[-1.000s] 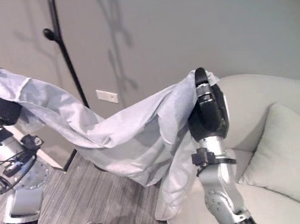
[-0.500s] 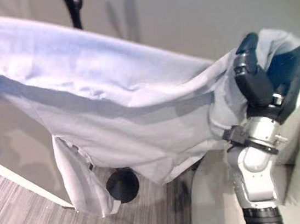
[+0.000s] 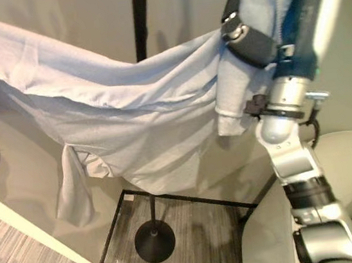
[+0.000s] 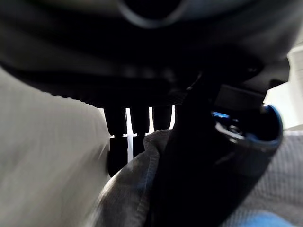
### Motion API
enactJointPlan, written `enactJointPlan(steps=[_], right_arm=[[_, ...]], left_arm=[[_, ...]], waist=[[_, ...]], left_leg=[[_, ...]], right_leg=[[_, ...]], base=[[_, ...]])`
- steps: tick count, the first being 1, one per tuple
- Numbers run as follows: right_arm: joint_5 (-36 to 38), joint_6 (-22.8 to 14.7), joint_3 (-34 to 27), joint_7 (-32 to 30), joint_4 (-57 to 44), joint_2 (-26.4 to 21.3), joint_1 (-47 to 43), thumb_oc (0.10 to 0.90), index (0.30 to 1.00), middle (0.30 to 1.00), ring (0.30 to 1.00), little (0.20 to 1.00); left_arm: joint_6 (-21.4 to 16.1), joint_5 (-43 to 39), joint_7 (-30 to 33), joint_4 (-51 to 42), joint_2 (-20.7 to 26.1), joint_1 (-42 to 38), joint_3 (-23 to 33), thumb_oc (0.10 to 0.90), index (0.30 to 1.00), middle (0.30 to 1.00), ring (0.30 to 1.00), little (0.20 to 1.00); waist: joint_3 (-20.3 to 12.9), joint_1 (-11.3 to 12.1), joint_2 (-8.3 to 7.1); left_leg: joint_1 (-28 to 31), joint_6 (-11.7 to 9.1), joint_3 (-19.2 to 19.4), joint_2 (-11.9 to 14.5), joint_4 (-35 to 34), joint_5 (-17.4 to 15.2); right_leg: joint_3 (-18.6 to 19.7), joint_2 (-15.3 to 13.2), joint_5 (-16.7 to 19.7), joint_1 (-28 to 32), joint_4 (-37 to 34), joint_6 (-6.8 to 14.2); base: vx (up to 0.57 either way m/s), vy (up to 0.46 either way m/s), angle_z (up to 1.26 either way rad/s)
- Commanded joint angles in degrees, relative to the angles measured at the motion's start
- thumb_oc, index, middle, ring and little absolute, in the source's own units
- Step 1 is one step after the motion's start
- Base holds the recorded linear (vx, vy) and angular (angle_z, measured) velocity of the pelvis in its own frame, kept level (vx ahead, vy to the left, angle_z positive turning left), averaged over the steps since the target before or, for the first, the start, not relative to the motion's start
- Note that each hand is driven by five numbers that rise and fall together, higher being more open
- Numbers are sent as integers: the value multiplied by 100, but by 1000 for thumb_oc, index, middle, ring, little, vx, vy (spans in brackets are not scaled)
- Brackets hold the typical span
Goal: Hang the clothes on the sofa on the clothes rack.
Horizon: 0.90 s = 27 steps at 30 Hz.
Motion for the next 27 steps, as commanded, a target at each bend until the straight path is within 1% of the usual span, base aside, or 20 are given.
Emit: enactJointPlan(steps=[1, 2, 3, 4, 5, 6, 8, 10, 13, 15, 18, 21, 24, 27], right_arm=[[71, 108, -142, -246, 211, -754, -919, 400, 300, 300, 300, 300], [103, 120, 41, -204, 435, -806, -1072, 400, 300, 300, 300, 300], [173, 122, 169, -194, 617, -831, -1206, 400, 300, 300, 300, 300], [254, 128, 563, -36, 944, -907, -1539, 400, 300, 300, 300, 300], [275, 160, 644, 31, 1039, -971, -1608, 400, 300, 300, 300, 300], [283, 157, 651, 34, 1055, -973, -1624, 400, 300, 300, 300, 300], [271, 161, 833, 175, 1335, -1074, -1713, 400, 300, 300, 300, 300], [285, 147, 1069, 439, 1553, -1225, -1722, 400, 300, 300, 300, 300], [289, 122, 1109, 517, 1631, -1244, -1679, 400, 300, 300, 300, 300], [290, 109, 1074, 597, 1577, -1258, -1553, 400, 300, 300, 300, 300], [288, 87, 834, 694, 1237, -1149, -1145, 400, 300, 300, 300, 300], [316, 7, 493, 845, 660, -900, -533, 400, 300, 300, 300, 300], [372, -122, 143, 994, 166, -364, 212, 400, 300, 300, 300, 300], [481, -210, 34, 1084, -32, 56, 611, 400, 300, 300, 300, 300]], left_arm=[[-173, -324, -411, 591, 33, -799, -222, 400, 300, 300, 300, 300], [-171, -361, -507, 903, -6, -1024, -487, 400, 300, 300, 300, 300], [-146, -316, -554, 1179, 66, -1218, -723, 400, 300, 300, 300, 300], [-81, -383, -742, 1877, 86, -1639, -1268, 400, 300, 300, 300, 300], [-83, -373, -816, 2014, 129, -1723, -1401, 400, 300, 300, 300, 300], [-87, -378, -816, 2033, 127, -1746, -1417, 400, 300, 300, 300, 300], [-137, -419, -977, 2367, 202, -1849, -1657, 400, 300, 300, 300, 300], [-154, -374, -1251, 2954, 319, -1743, -1937, 400, 300, 300, 300, 300], [-155, -337, -1356, 3139, 302, -1617, -1995, 400, 300, 300, 300, 300], [-152, -240, -1461, 3198, 257, -1397, -2010, 400, 300, 300, 300, 300], [-159, -158, -1565, 3045, 96, -905, -1804, 400, 300, 300, 300, 300], [-187, -36, -1662, 2604, -99, -266, -1506, 400, 300, 300, 300, 300], [-254, 68, -1721, 2093, -439, 510, -1160, 400, 300, 300, 300, 300], [-325, 43, -1728, 1963, -736, 879, -1031, 400, 300, 300, 300, 300]], waist=[[-251, -137, 64], [-279, -158, 37], [-308, -158, 10], [-394, -175, -13], [-419, -179, -27], [-420, -183, -26], [-466, -196, -9], [-481, -209, 30], [-474, -209, 52], [-447, -198, 71], [-427, -187, 99], [-403, -158, 114], [-359, -122, 120], [-340, -113, 123]], left_leg=[[154, -564, -156, 569, 23, -575], [209, -593, -123, 594, 23, -610], [214, -614, -82, 615, 23, -578], [268, -683, -45, 709, 23, -599], [245, -702, -56, 733, 23, -563], [240, -707, -62, 738, 23, -564], [243, -765, -100, 837, 23, -536], [257, -840, -117, 970, 23, -478], [281, -868, -121, 1014, 23, -466], [286, -882, -133, 1039, 23, -458], [289, -889, -159, 1061, 23, -463], [291, -873, -182, 1051, 23, -488], [298, -837, -209, 1030, 23, -530], [309, -803, -213, 990, 23, -569]], right_leg=[[284, 345, 557, 374, -112, -229], [364, 402, 496, 451, -170, -192], [374, 417, 523, 463, -226, -189], [316, 486, 497, 582, -314, -171], [300, 517, 492, 591, -347, -189], [292, 522, 491, 593, -352, -193], [241, 615, 381, 642, -375, -230], [192, 721, 247, 691, -339, -286], [183, 758, 197, 720, -314, -305], [175, 777, 150, 731, -290, -317], [148, 777, 104, 766, -276, -338], [130, 770, 62, 795, -259, -352], [126, 725, 34, 819, -230, -360], [131, 690, 36, 845, -255, -360]], base=[[84, -76, 20], [58, -97, 25], [142, -164, 12], [117, -170, -12], [110, -130, -21], [56, -87, -21], [79, -103, -14], [89, -110, -9], [53, -49, 0], [37, -32, 5], [30, -17, 14], [31, 0, 12], [26, 11, 6], [4, 5, 2]])
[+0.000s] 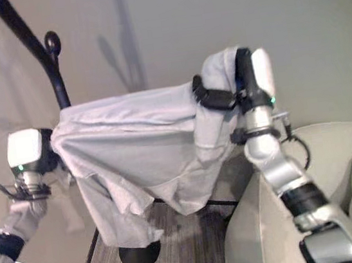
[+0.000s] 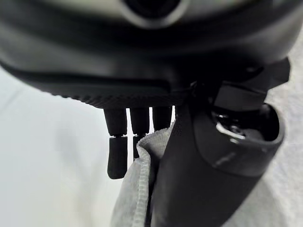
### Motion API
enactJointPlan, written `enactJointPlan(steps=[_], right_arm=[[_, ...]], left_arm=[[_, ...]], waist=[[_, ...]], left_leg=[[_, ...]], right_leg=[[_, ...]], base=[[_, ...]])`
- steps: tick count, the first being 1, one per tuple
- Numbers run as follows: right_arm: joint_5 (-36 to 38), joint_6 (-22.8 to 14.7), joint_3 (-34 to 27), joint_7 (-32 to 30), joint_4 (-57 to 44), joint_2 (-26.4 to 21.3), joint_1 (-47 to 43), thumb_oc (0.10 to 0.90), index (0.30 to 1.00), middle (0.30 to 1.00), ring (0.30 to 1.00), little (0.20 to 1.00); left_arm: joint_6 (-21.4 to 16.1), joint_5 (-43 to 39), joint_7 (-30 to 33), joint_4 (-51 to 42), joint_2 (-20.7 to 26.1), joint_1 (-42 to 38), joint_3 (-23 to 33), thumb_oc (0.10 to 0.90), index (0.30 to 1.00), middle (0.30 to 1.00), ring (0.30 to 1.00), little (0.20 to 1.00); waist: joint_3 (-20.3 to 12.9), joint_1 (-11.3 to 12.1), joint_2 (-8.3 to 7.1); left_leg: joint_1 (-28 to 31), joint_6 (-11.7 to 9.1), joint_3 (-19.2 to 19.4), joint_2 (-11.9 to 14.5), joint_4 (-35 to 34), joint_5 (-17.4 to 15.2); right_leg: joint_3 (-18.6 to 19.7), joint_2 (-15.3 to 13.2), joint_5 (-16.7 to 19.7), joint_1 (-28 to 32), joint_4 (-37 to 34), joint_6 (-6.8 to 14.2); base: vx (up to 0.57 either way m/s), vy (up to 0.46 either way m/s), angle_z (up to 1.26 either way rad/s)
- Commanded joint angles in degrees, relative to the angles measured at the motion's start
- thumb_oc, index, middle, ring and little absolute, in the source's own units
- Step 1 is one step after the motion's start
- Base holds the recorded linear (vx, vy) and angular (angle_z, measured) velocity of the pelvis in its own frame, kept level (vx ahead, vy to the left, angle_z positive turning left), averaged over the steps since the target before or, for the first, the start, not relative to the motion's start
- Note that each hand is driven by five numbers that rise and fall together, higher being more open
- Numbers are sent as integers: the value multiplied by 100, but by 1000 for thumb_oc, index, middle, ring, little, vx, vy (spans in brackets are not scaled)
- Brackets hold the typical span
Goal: Hang the clothes on the sofa on the clothes rack.
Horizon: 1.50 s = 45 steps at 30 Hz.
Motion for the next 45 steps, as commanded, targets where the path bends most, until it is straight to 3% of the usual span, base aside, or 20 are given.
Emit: enactJointPlan(steps=[1, 4, 8, 11, 12, 13, 14, 15, 16, 17, 19, 21, 25, 30, 31, 32, 35, 37, 38, 45], right_arm=[[265, -407, -563, -149, -39, 63, -379, 400, 300, 300, 300, 300], [582, -487, -528, -71, -47, 663, -21, 400, 300, 300, 300, 300], [1303, -514, -285, 99, 275, 1641, 381, 400, 300, 300, 300, 300], [1986, -336, 3, 356, 486, 2217, 626, 400, 300, 300, 300, 300], [2535, -216, 234, 603, 532, 2549, 828, 477, 415, 415, 415, 415], [2538, -216, 235, 605, 531, 2549, 834, 505, 458, 458, 458, 458], [3080, -95, 494, 865, 608, 2797, 977, 800, 900, 900, 900, 900], [3083, -96, 495, 867, 608, 2798, 981, 800, 900, 900, 900, 900], [3325, -52, 599, 981, 652, 2892, 1019, 800, 900, 900, 900, 900], [3509, 14, 699, 1066, 709, 2960, 1043, 800, 900, 900, 900, 900], [3693, 183, 920, 1247, 657, 2979, 1032, 800, 900, 900, 900, 900], [3658, 258, 983, 1294, 497, 2876, 1030, 800, 900, 900, 900, 900], [2759, 438, 671, 1588, -569, 1854, 1129, 800, 900, 900, 900, 900], [2252, 465, 484, 1845, -1155, 1111, 1096, 800, 900, 900, 900, 900], [1910, 505, 311, 2241, -1580, 330, 1067, 800, 900, 900, 900, 900], [1707, 484, 60, 2828, -1924, -499, 1022, 800, 900, 900, 900, 900], [1408, 548, -562, 3524, -2126, -1034, 1107, 800, 900, 900, 900, 900], [1401, 573, -920, 3944, -2240, -1155, 1267, 800, 900, 900, 900, 900], [1699, 575, -1128, 4260, -2312, -1219, 1483, 800, 900, 900, 900, 900], [2677, 371, -1662, 4932, -2734, -1810, 2269, 800, 900, 900, 900, 900]], left_arm=[[52, 81, 159, 181, 249, -641, 184, 400, 300, 300, 300, 300], [-21, -313, 145, 80, -253, -401, 312, 400, 300, 300, 300, 300], [-430, -2114, -293, -165, -1245, -68, 596, 400, 300, 300, 300, 300], [-720, -4866, -1100, -568, -2052, 198, 716, 400, 300, 300, 300, 300], [-797, -6257, -1592, -1050, -2373, 472, 517, 400, 300, 300, 300, 300], [-795, -6263, -1595, -1056, -2369, 481, 516, 400, 300, 300, 300, 300], [-782, -7101, -1946, -1424, -2496, 749, 273, 400, 300, 300, 300, 300], [-781, -7104, -1947, -1428, -2492, 756, 272, 400, 300, 300, 300, 300], [-738, -7351, -2052, -1527, -2515, 851, 204, 540, 509, 509, 509, 509], [-732, -7601, -2122, -1555, -2571, 912, 167, 800, 900, 900, 900, 900], [-706, -8025, -2236, -1734, -2661, 1019, 80, 800, 900, 900, 900, 900], [-667, -8074, -2251, -1931, -2623, 1086, 42, 800, 900, 900, 900, 900], [-507, -7706, -2412, -2509, -2235, 1431, 320, 800, 900, 900, 900, 900], [-446, -7403, -2467, -2759, -2018, 1564, 510, 800, 900, 900, 900, 900], [-203, -6644, -2775, -2985, -1629, 1664, 600, 800, 900, 900, 900, 900], [-19, -5448, -3507, -3582, -762, 1853, 779, 800, 900, 900, 900, 900], [-119, -3870, -4331, -4503, 565, 2234, 1692, 800, 900, 900, 900, 900], [-257, -3605, -4442, -4899, 877, 2611, 2357, 800, 900, 900, 900, 900], [-422, -3660, -4457, -5156, 1015, 2961, 2873, 800, 900, 900, 900, 900], [-1028, -4788, -4462, -5326, 997, 4016, 3865, 800, 900, 900, 900, 900]], waist=[[-335, 67, -246], [-330, 71, -252], [-297, 49, -227], [-236, 30, -168], [-204, 33, -142], [-209, 32, -143], [-187, 44, -138], [-189, 42, -140], [-190, 49, -146], [-189, 57, -154], [-199, 100, -183], [-210, 123, -201], [-251, 149, -291], [-248, 150, -340], [-251, 125, -352], [-252, 117, -327], [-287, 166, -315], [-301, 202, -335], [-312, 232, -358], [-265, 322, -394]], left_leg=[[187, 108, 19, -98, 48, -632], [191, 146, 22, -136, 48, -651], [201, 208, 13, -215, 48, -662], [181, 258, -7, -262, 48, -640], [154, 287, -33, -293, 48, -622], [155, 287, -33, -293, 48, -624], [151, 299, -44, -322, 48, -614], [153, 299, -44, -323, 48, -615], [157, 301, -51, -333, 48, -613], [156, 301, -62, -342, 48, -611], [146, 303, -77, -360, 48, -601], [141, 302, -79, -367, 48, -598], [141, 325, -55, -407, 48, -628], [146, 342, -37, -427, 48, -641], [140, 346, -21, -434, 48, -648], [138, 353, -15, -444, 48, -661], [141, 353, 11, -465, 48, -718], [145, 358, 13, -478, 48, -742], [153, 361, 18, -497, 48, -750], [158, 339, 40, -536, 48, -729]], right_leg=[[-3, -632, -541, 459, 303, 590], [7, -672, -537, 479, 294, 587], [49, -726, -513, 470, 334, 569], [73, -761, -478, 418, 409, 547], [77, -779, -453, 390, 455, 533], [77, -780, -454, 390, 456, 534], [86, -798, -420, 393, 480, 531], [86, -799, -420, 396, 479, 532], [88, -809, -403, 405, 484, 534], [87, -816, -385, 410, 487, 538], [69, -840, -344, 428, 472, 545], [65, -850, -315, 440, 442, 552], [127, -894, -220, 445, 351, 590], [166, -902, -202, 433, 350, 609], [195, -904, -178, 411, 346, 628], [199, -915, -158, 406, 339, 664], [188, -962, -103, 384, 342, 735], [157, -990, -82, 393, 340, 760], [108, -1019, -59, 405, 347, 778], [-42, -1100, 22, 400, 407, 849]], base=[[0, 0, 0], [1, 12, 1], [-24, 46, -1], [-55, 59, -2], [-56, 56, 0], [-48, 70, 1], [-17, 33, 2], [-23, 46, 4], [-14, 26, 7], [-49, 59, 11], [-49, 46, 6], [-24, 17, 0], [-31, 15, 0], [-17, 5, -8], [-21, 32, -17], [-22, 36, -10], [1, 28, -10], [3, 2, -3], [0, 0, 0], [-1, 1, 1]])
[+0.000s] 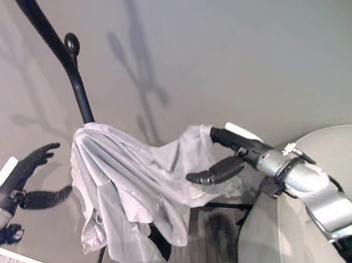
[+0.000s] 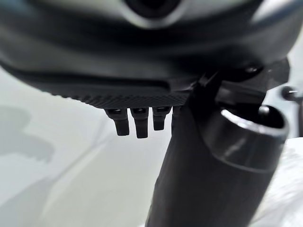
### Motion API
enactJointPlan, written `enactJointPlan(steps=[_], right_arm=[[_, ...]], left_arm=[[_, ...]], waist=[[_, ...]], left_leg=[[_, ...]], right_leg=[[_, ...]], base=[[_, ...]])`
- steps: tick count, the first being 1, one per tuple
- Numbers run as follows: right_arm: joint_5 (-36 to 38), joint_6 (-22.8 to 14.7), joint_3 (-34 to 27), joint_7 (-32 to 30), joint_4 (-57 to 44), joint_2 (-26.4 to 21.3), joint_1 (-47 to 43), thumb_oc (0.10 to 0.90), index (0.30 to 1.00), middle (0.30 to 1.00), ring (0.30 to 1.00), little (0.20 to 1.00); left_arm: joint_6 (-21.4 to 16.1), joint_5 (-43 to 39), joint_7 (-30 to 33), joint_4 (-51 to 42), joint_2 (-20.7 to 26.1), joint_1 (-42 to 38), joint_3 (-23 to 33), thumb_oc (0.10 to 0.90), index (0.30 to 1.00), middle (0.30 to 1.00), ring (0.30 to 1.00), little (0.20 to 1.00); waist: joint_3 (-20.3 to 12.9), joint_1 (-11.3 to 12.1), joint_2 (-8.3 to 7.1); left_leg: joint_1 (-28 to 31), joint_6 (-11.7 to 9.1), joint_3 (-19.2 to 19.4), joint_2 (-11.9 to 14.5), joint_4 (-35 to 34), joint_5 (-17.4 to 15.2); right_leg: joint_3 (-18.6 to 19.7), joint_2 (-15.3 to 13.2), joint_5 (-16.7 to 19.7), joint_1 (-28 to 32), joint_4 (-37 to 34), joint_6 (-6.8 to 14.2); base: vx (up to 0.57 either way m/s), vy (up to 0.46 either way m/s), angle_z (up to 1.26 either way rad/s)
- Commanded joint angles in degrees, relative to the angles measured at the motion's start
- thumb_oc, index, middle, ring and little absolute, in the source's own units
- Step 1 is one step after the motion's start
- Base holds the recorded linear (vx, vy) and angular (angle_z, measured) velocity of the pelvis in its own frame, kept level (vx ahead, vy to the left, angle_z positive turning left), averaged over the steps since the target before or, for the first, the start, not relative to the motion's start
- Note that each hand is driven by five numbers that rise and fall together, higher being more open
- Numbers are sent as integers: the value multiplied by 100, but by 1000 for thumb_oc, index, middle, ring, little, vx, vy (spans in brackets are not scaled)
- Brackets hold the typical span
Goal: Hang the clothes on the sofa on the clothes rack.
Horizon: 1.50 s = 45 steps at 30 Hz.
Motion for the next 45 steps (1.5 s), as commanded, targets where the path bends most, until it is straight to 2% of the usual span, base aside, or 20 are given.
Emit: enactJointPlan(steps=[1, 4, 9, 16, 17, 18, 20, 21, 23, 24, 25, 26, 30, 33, 34, 36, 40, 41, 44, 45], right_arm=[[956, -707, -573, 201, -527, -282, -322, 800, 900, 900, 900, 900], [1310, -875, -1088, 486, -828, -801, 354, 800, 900, 900, 900, 900], [1845, -891, -2041, 666, -670, -495, 960, 800, 900, 900, 900, 900], [1651, -879, -2798, 562, -590, -217, 1184, 800, 900, 900, 900, 900], [1686, -892, -2903, 414, -555, -94, 1093, 800, 900, 900, 900, 900], [3147, -895, -2421, 243, -347, 1135, 1003, 800, 900, 900, 900, 900], [3751, -852, -1728, 255, -356, 1993, 1161, 800, 900, 900, 900, 900], [3748, -851, -1721, 252, -363, 2003, 1165, 800, 900, 900, 900, 900], [1984, -570, -543, 310, -228, 1738, 1685, 800, 900, 900, 900, 900], [316, -827, -384, 279, -272, 1291, 1626, 800, 900, 900, 900, 900], [-171, -893, -352, 180, -226, 1184, 1583, 800, 900, 900, 900, 900], [-1499, -1157, -421, -163, -273, 957, 1506, 800, 900, 900, 900, 900], [-2037, -1155, -428, -459, -101, 1019, 1511, 800, 900, 900, 900, 900], [-2647, -1148, -575, -1032, -1, 1629, 1858, 800, 900, 900, 900, 900], [-4181, -951, 116, -1471, 1086, 1785, 1876, 800, 900, 900, 900, 900], [-4324, -891, 380, -1619, 1561, 1927, 1726, 800, 900, 900, 900, 900], [-4250, -441, 1176, -2294, 4099, 2862, 1050, 800, 900, 900, 900, 900], [-3801, -249, 1308, -2575, 5389, 3423, 643, 800, 900, 900, 900, 900], [-2889, -193, 1099, -2773, 6627, 3880, 333, 800, 900, 900, 900, 900], [-1729, -222, 704, -2820, 7524, 4213, 125, 800, 900, 900, 900, 900]], left_arm=[[-917, -988, 135, -207, 267, -165, 505, 800, 900, 900, 900, 900], [-1239, -2050, 56, 444, -352, -6, 611, 800, 900, 900, 900, 900], [-1479, -3091, 109, 1818, -1676, -480, 848, 800, 900, 900, 900, 900], [-1507, -3893, 163, 2771, -2307, -763, 974, 800, 900, 900, 900, 900], [-1437, -3895, 237, 3179, -2354, -762, 893, 800, 900, 900, 900, 900], [-1264, -3978, 388, 4032, -2459, -865, 578, 800, 900, 900, 900, 900], [-1151, -4019, 489, 4354, -2566, -868, 433, 800, 900, 900, 900, 900], [-1153, -4022, 486, 4359, -2556, -865, 437, 800, 900, 900, 900, 900], [-910, -3983, 336, 5151, -2672, -1008, 322, 800, 900, 900, 900, 900], [-875, -3800, 288, 5870, -2713, -1195, 327, 800, 900, 900, 900, 900], [-852, -3714, 284, 6075, -2742, -1229, 302, 800, 900, 900, 900, 900], [-832, -3437, 314, 6583, -2845, -1333, 289, 800, 900, 900, 900, 900], [-818, -3302, 368, 6888, -2912, -1373, 267, 800, 900, 900, 900, 900], [-753, -2998, 619, 7699, -3074, -1501, 316, 800, 900, 900, 900, 900], [-685, -2584, 866, 7994, -3194, -1455, 185, 800, 900, 900, 900, 900], [-675, -2481, 930, 8105, -3183, -1484, 160, 800, 900, 900, 900, 900], [-643, -2188, 1108, 8176, -3269, -1520, -310, 800, 900, 900, 900, 900], [-637, -1956, 1194, 8246, -3290, -1576, -625, 800, 900, 900, 900, 900], [-633, -1857, 1219, 8303, -3312, -1645, -848, 800, 900, 900, 900, 900], [-607, -1794, 1206, 8432, -3350, -1712, -1015, 800, 900, 900, 900, 900]], waist=[[-319, 90, -330], [-282, 93, -381], [-312, 21, -440], [-342, -95, -440], [-362, -130, -430], [-324, -175, -453], [-287, -176, -449], [-292, -181, -458], [-226, -210, -449], [-197, -275, -414], [-198, -291, -403], [-195, -367, -375], [-200, -399, -358], [-179, -487, -375], [-173, -436, -369], [-168, -432, -384], [-163, -293, -381], [-174, -213, -358], [-183, -159, -351], [-194, -116, -312]], left_leg=[[-112, 106, -76, -65, 22, -536], [-141, 65, -21, -60, 22, -500], [-190, 43, -18, -51, 22, -496], [-179, 59, -1, -73, 22, -536], [-161, 76, 9, -88, 22, -551], [-159, 85, 2, -102, 22, -549], [-166, 94, 6, -113, 22, -532], [-167, 94, 5, -114, 22, -532], [-153, 110, 52, -127, 22, -519], [-137, 132, 95, -132, 22, -540], [-131, 140, 103, -138, 22, -546], [-113, 168, 143, -161, 22, -572], [-110, 189, 169, -184, 22, -581], [-148, 229, 188, -246, 22, -593], [-131, 270, 181, -296, 22, -634], [-129, 274, 174, -301, 22, -633], [-107, 298, 114, -341, 22, -642], [-108, 309, 79, -362, 22, -640], [-97, 327, 41, -402, 22, -647], [-57, 331, -10, -425, 22, -667]], right_leg=[[-213, -683, 33, 229, 403, 586], [-345, -735, 121, 234, 412, 626], [-431, -751, 133, 220, 409, 626], [-400, -760, 133, 206, 436, 623], [-383, -764, 137, 210, 448, 617], [-367, -746, 164, 216, 461, 598], [-359, -737, 181, 202, 453, 575], [-360, -738, 180, 203, 452, 575], [-310, -757, 199, 153, 474, 571], [-260, -780, 210, 119, 469, 583], [-246, -785, 221, 116, 469, 584], [-189, -809, 283, 93, 445, 607], [-170, -827, 324, 72, 433, 614], [-108, -882, 393, -16, 413, 625], [-131, -907, 394, -10, 371, 627], [-139, -910, 394, -1, 362, 626], [-207, -931, 376, 75, 315, 624], [-247, -948, 364, 108, 290, 622], [-273, -963, 353, 150, 266, 621], [-326, -964, 325, 232, 243, 615]], base=[[0, 0, 0], [-4, 1, -4], [0, 0, 0], [0, 0, 0], [37, 55, -2], [34, 53, -1], [3, 24, -1], [-13, 18, -4], [-39, 49, -2], [-41, 71, -4], [-19, 99, -20], [-4, 59, -21], [-6, 43, -29], [-23, 41, -5], [-29, 37, -5], [-8, 12, -3], [-3, 2, 5], [0, 0, 0], [10, 6, 4], [17, 14, 13]])
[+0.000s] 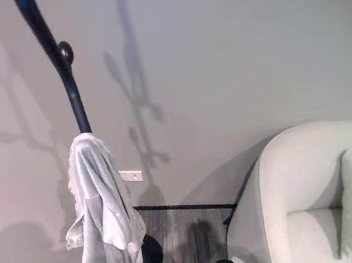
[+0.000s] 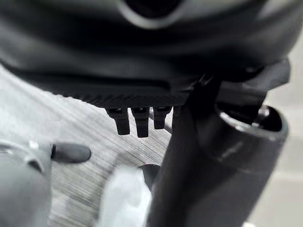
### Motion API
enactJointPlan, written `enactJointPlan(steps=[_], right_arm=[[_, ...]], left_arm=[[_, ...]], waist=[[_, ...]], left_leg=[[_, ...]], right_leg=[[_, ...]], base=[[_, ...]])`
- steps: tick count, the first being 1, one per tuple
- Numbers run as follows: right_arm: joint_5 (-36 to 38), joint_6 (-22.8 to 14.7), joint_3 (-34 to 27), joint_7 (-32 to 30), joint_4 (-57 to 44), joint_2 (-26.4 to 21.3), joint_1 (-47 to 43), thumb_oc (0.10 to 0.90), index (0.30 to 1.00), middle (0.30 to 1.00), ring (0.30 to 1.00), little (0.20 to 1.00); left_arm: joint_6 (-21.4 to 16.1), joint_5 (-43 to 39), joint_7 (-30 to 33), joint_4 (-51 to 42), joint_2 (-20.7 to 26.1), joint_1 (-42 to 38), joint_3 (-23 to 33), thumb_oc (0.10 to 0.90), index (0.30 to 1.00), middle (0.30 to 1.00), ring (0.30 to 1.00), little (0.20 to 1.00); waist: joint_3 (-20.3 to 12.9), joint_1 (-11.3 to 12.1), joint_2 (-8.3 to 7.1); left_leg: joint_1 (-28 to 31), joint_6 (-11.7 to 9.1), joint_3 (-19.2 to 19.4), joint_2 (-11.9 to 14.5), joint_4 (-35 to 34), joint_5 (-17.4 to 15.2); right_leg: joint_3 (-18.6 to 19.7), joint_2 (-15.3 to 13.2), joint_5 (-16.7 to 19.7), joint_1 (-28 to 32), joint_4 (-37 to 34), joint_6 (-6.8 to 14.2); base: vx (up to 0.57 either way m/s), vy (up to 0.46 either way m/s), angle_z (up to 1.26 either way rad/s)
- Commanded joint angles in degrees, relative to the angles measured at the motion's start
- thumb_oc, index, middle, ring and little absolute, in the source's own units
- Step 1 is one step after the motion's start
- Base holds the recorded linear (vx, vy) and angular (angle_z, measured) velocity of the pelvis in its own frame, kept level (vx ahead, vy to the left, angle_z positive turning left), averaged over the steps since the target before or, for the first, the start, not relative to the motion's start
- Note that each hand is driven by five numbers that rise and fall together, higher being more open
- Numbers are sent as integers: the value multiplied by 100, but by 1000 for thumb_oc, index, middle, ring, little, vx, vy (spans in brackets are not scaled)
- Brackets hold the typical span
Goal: Hang the clothes on the sofa on the clothes rack.
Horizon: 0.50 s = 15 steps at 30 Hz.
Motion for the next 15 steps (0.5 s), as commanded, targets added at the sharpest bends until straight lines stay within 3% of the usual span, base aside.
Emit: enactJointPlan(steps=[1, 3, 4, 15], right_arm=[[1714, -68, -120, -360, 361, 26, -382, 800, 900, 900, 900, 900], [3095, -116, -686, -319, 1256, 282, -594, 800, 900, 900, 900, 900], [3392, -118, -769, -281, 1370, 328, -622, 800, 900, 900, 900, 900], [4596, -67, -1122, -9, 1815, 444, -594, 800, 900, 900, 900, 900]], left_arm=[[-168, 278, 55, 231, 141, -366, 222, 800, 900, 900, 900, 900], [-134, 326, 15, 397, 93, -428, 19, 800, 900, 900, 900, 900], [-144, 323, 11, 395, 71, -448, -34, 800, 900, 900, 900, 900], [-110, 104, -162, 467, -31, -407, -151, 800, 900, 900, 900, 900]], waist=[[31, 22, -137], [-12, 56, -88], [-23, 61, -79], [-30, 82, -67]], left_leg=[[-133, 181, -343, -149, 26, -553], [-111, 172, -419, -177, 26, -563], [-115, 169, -442, -179, 26, -562], [-119, 125, -559, -174, 26, -542]], right_leg=[[-147, -578, 243, 413, 223, 439], [-219, -580, 206, 494, 203, 427], [-237, -590, 202, 508, 201, 425], [-386, -612, 131, 614, 196, 413]], base=[[36, 16, 14], [46, 17, 12], [35, 15, 20], [2, -11, 9]])
